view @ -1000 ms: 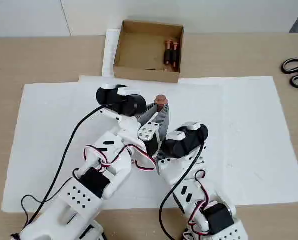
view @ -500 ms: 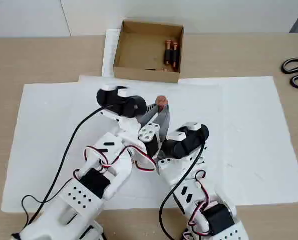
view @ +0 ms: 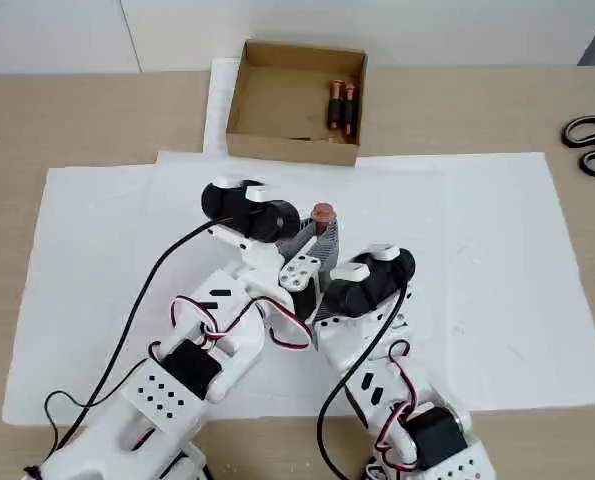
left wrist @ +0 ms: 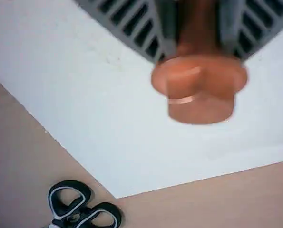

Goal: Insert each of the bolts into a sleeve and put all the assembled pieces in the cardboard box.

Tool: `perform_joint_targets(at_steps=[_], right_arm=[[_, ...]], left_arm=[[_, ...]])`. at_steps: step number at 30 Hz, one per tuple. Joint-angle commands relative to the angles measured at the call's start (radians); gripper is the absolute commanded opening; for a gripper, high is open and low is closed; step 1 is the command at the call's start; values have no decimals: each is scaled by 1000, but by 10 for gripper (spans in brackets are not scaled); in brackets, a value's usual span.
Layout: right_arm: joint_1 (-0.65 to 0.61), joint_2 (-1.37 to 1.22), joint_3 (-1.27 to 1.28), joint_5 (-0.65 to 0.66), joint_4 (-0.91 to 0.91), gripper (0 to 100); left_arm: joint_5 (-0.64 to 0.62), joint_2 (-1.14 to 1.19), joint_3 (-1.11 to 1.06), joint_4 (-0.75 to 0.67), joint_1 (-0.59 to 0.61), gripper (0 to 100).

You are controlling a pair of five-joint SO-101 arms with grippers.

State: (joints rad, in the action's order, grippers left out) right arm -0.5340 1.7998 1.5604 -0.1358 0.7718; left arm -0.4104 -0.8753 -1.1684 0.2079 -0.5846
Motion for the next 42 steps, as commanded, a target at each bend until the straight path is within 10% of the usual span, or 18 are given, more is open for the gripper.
perform_joint_targets(at_steps=[1, 42], right_arm=[[12, 15, -28, -8, -22, 4], [13, 15, -28, -5, -21, 4]], left_arm=[[14, -26, 12, 32, 3, 6], [41, -26, 87, 301, 0, 6]])
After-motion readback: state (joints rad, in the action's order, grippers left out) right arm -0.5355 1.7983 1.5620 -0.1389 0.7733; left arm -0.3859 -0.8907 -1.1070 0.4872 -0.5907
